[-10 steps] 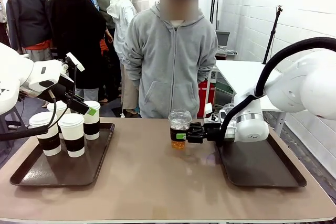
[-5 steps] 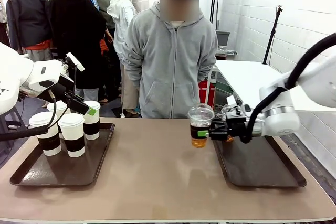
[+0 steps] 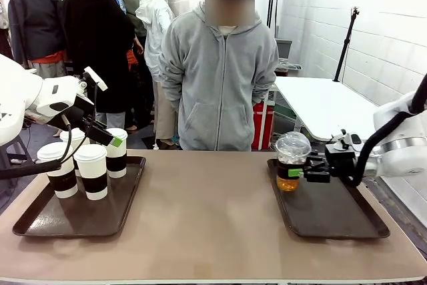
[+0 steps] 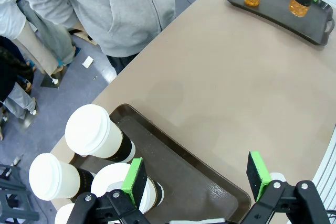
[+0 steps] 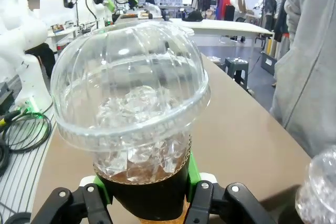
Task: Distribute the coffee onto the tray.
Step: Pick up another iced Americano from the middle of the table and place it on the right Handle tray.
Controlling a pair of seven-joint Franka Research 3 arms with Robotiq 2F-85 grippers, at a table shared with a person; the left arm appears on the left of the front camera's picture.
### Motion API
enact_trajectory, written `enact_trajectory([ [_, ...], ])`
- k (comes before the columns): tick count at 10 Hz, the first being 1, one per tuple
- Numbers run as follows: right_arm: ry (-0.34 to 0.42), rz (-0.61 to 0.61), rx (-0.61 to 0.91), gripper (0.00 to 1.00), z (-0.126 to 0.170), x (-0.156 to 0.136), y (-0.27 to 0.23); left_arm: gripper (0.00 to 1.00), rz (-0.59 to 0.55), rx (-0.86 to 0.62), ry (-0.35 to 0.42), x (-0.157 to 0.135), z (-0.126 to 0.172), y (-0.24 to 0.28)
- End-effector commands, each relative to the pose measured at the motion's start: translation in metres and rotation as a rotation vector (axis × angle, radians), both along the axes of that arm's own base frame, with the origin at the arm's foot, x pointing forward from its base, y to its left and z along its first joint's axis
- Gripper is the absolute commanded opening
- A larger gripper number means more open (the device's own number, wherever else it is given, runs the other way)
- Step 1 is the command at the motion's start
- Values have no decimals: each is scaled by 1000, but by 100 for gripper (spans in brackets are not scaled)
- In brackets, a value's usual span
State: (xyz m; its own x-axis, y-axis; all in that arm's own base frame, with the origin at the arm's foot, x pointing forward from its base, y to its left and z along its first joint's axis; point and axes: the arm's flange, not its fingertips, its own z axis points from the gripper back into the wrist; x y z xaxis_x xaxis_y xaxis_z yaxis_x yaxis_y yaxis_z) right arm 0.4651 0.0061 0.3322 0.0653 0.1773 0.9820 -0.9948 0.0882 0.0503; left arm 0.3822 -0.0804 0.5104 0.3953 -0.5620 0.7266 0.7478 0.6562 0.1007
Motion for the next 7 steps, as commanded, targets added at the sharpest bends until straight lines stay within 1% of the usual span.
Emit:
enact_trajectory([
  [1, -39, 58, -9, 62, -5, -6, -16, 100, -7, -5, -1, 2, -2, 2],
  [4, -15, 53, 11, 62, -30, -2, -40, 100, -7, -5, -1, 2, -2, 2],
  [7, 37, 36, 68, 62, -51, 7, -55, 100, -7, -5, -1, 2, -2, 2],
])
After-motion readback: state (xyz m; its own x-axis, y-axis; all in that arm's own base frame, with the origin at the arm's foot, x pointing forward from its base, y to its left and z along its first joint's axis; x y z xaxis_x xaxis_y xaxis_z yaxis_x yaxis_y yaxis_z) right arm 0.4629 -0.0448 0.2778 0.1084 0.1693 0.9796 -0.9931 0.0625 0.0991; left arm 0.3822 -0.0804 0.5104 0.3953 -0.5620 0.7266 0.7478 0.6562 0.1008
